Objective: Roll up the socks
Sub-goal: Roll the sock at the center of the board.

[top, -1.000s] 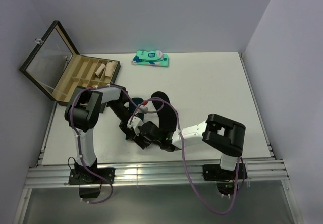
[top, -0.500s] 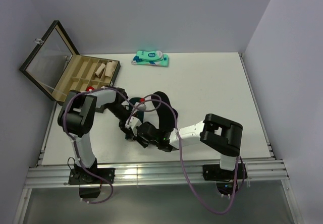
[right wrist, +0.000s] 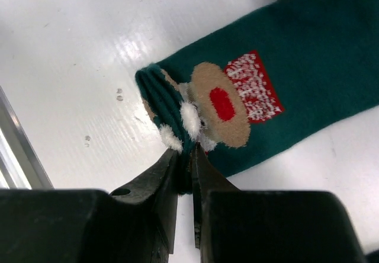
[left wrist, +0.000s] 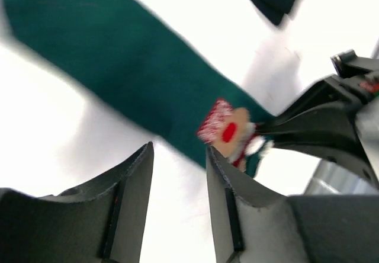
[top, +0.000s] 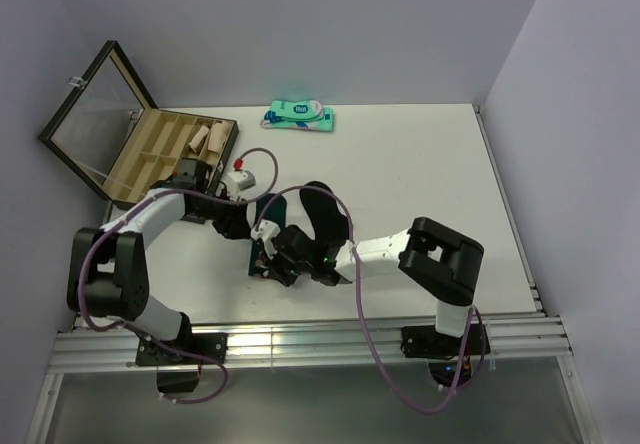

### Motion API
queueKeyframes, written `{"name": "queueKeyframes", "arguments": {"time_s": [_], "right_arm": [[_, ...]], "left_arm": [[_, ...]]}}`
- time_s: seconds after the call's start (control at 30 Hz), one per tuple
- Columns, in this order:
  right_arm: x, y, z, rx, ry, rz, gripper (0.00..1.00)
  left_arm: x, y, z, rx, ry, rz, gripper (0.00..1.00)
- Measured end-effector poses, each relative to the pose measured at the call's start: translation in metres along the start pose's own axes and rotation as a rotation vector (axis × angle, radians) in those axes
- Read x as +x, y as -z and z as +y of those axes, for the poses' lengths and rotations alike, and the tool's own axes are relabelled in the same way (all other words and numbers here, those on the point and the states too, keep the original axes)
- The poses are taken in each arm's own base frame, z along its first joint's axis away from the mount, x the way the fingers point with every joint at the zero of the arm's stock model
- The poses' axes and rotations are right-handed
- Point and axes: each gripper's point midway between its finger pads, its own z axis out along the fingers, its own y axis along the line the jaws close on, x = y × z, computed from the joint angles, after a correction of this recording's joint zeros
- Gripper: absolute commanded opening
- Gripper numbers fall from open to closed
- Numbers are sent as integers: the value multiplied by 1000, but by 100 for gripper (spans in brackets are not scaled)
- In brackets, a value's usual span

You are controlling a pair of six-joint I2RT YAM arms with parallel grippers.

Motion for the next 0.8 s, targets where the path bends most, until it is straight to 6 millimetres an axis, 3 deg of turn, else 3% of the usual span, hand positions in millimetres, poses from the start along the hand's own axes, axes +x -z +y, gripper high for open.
{"name": "queueKeyframes", "arguments": {"time_s": [0.23, 0.4, 0.57, 0.67, 0.8], "right_arm": [[-19, 6, -23, -92, -176, 75, 1], [-42, -8, -41, -151, -284, 158, 3], [-36, -22, -38, -245, -396, 284, 2], [-23, -19, -31, -315, -477, 354, 2], [-23, -11, -32, -391, -584, 378, 1]], "left_arm": [[-25, 58, 43, -213, 49, -197, 50], [-34, 74, 42, -296, -35, -249, 56], [-33, 66, 19, -339, -197, -246, 60], [-23, 51, 6, -351, -293, -213, 63], [-6, 31, -12, -369, -447, -181, 67]]}}
